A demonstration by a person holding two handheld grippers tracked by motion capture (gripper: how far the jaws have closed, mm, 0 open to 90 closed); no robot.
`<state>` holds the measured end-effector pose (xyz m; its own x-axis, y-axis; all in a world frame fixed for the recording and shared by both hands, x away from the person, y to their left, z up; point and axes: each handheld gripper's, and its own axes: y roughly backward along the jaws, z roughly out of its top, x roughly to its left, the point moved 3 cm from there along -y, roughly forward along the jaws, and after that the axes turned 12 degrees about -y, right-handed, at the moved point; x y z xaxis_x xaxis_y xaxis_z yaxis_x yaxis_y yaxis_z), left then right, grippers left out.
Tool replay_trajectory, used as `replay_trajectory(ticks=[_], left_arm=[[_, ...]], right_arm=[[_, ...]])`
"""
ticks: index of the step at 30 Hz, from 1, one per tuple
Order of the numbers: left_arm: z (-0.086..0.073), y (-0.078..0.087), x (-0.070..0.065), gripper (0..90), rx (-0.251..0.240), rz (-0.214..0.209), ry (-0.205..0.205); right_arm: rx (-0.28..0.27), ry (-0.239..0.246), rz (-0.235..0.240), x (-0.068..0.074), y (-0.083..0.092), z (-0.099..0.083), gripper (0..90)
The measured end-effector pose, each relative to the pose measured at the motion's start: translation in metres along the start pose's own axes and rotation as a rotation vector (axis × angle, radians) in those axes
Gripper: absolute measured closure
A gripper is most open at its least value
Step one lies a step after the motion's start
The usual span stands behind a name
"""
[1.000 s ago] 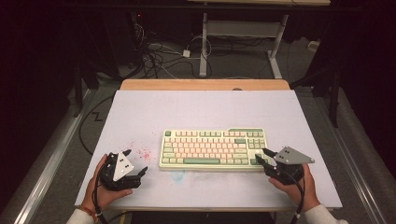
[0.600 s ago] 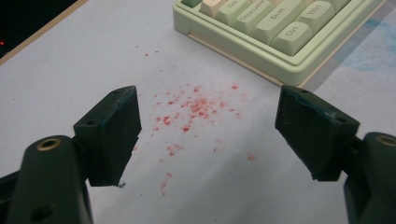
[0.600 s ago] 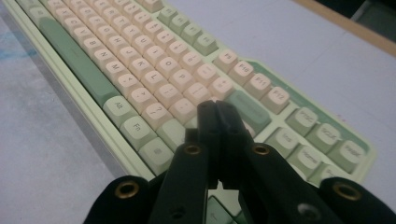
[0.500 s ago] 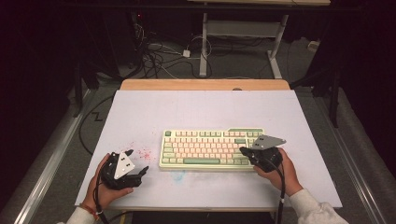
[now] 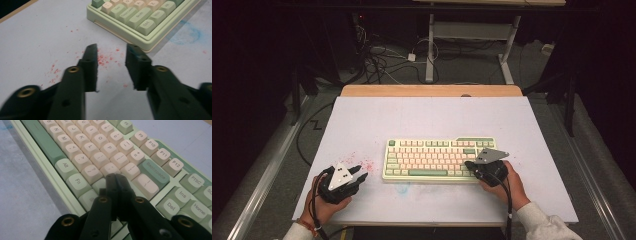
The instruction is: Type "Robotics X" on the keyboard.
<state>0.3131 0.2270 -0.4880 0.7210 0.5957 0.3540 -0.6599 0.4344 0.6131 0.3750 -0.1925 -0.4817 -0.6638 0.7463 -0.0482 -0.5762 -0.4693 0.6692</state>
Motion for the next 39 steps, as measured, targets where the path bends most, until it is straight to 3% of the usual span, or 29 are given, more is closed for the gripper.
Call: replay_trajectory(ticks=[4, 7, 15, 28, 32, 34, 39], left_arm=[[0.003, -0.002, 0.000, 85.7, 0.008, -0.052, -0.009], [0.009, -0.006, -0.001, 87.7, 0.019, -0.078, -0.027], [0.029, -0.022, -0.002, 87.7, 0.036, -0.139, -0.031], [0.081, -0.056, -0.002, 87.6, 0.042, -0.190, -0.101], [0.097, -0.070, -0.004, 87.6, 0.057, -0.212, -0.128], [0.104, -0.079, -0.006, 87.5, 0.082, -0.198, -0.150], [0.121, -0.097, -0.007, 86.6, 0.091, -0.231, -0.148]], right_arm=[[-0.007, -0.008, 0.005, 0.000, 0.000, -0.001, 90.0], [-0.011, -0.003, 0.000, 0.000, 0.000, -0.001, 90.0], [-0.019, -0.010, -0.004, 0.001, 0.000, -0.002, 90.0], [-0.026, -0.003, -0.017, 0.002, 0.000, -0.003, 90.0], [-0.023, -0.002, -0.021, 0.003, 0.000, -0.003, 90.0], [-0.023, -0.001, -0.025, 0.003, 0.000, -0.003, 90.0], [-0.020, 0.027, -0.052, 0.006, 0.000, -0.002, 90.0]])
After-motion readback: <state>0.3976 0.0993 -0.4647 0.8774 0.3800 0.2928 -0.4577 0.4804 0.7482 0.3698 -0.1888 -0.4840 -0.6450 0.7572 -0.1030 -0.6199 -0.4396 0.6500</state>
